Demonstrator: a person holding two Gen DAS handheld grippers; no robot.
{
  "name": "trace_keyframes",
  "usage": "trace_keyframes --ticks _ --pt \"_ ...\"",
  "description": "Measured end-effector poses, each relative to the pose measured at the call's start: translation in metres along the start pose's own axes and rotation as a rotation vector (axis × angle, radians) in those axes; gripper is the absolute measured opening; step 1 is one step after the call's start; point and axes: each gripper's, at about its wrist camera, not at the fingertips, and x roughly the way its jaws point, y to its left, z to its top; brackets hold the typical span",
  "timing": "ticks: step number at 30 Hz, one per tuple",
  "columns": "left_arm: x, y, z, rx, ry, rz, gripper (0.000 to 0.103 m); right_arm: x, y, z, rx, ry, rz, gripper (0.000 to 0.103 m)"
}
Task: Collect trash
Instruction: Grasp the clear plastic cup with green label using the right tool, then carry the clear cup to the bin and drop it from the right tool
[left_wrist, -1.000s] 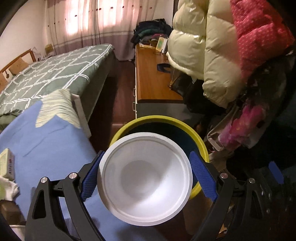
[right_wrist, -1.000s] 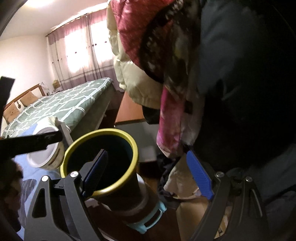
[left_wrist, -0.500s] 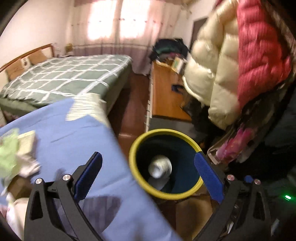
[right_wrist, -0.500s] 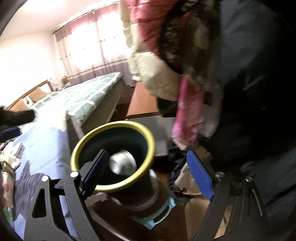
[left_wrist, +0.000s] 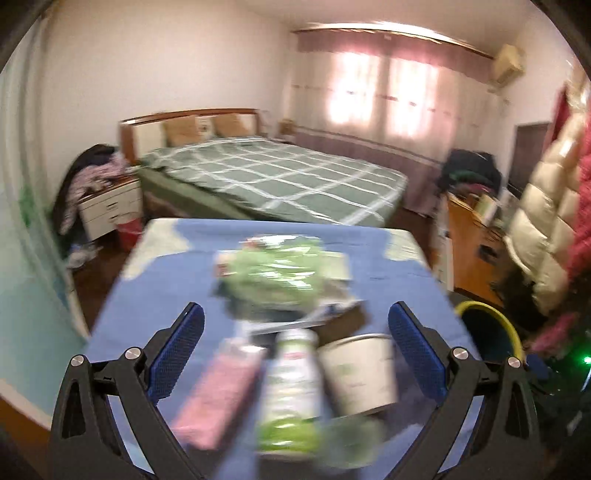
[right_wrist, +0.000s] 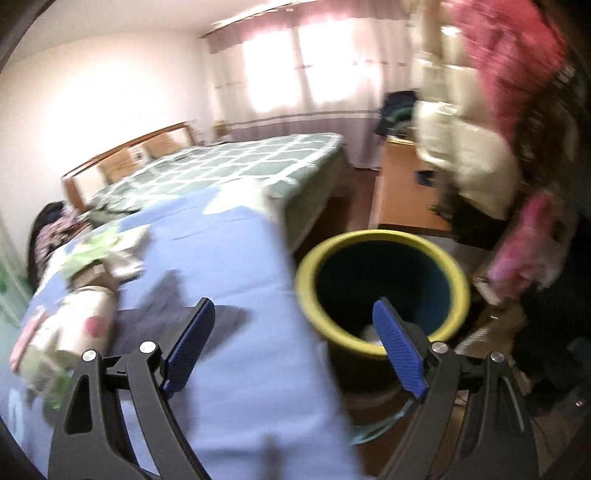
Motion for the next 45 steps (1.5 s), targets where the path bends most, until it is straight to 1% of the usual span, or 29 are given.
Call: trace_keyframes --ticks 3,5,6,8,11,16,18,20,25,27,29,33,37,41,45 --pt "-0.004 0.039 -0.009 -0.059 0.009 0.011 0.098 0.004 0.043 -0.004 -0.058 0.025 0.079 0.083" --pt "-0.003 0.057 -0.015 -0.083 0.018 0.022 0.098 0.004 0.067 -0.007 -0.090 0.039 0.120 0.083" --pt "-0.003 0.065 -0.018 -0.091 0.019 0.031 0.098 0.003 0.079 -0.009 -0.104 0.047 0.160 0.083" --pt "-0.004 0.080 -0.024 -0.102 0.011 0.054 0.098 -0.002 0.096 -0.010 -0.115 0.041 0.208 0.083" --pt "-0.006 0.095 -0.035 -0.118 -0.002 0.084 0.098 -0.018 0.123 -0.017 -0.152 0.018 0.266 0.083" --pt "-0.013 0.120 -0.043 -0.156 -0.026 0.118 0.098 -0.034 0.155 -0.032 -0.209 0.016 0.348 0.083" --pt "-0.016 0.123 -0.043 -0.162 -0.032 0.125 0.098 -0.037 0.165 -0.039 -0.236 0.028 0.367 0.081" --pt "-0.018 0.126 -0.044 -0.165 -0.037 0.130 0.098 -0.036 0.178 -0.044 -0.254 0.045 0.384 0.075" --pt "-0.022 0.130 -0.050 -0.174 -0.035 0.123 0.098 -0.032 0.188 -0.054 -0.275 0.080 0.392 0.069" --pt "-0.022 0.130 -0.052 -0.177 -0.029 0.119 0.098 -0.029 0.191 -0.056 -0.278 0.093 0.390 0.064" --pt "-0.021 0.130 -0.054 -0.178 -0.023 0.113 0.098 -0.025 0.197 -0.060 -0.284 0.109 0.395 0.054" --pt "-0.021 0.127 -0.056 -0.173 -0.019 0.105 0.098 -0.026 0.201 -0.061 -0.296 0.101 0.385 0.054" --pt "-0.020 0.127 -0.057 -0.172 -0.013 0.106 0.098 -0.028 0.200 -0.057 -0.285 0.089 0.398 0.053" --pt "-0.016 0.129 -0.059 -0.176 -0.001 0.111 0.098 -0.039 0.195 -0.048 -0.273 0.067 0.423 0.053" --pt "-0.011 0.126 -0.059 -0.169 0.011 0.113 0.098 -0.051 0.181 -0.032 -0.232 0.037 0.444 0.053"
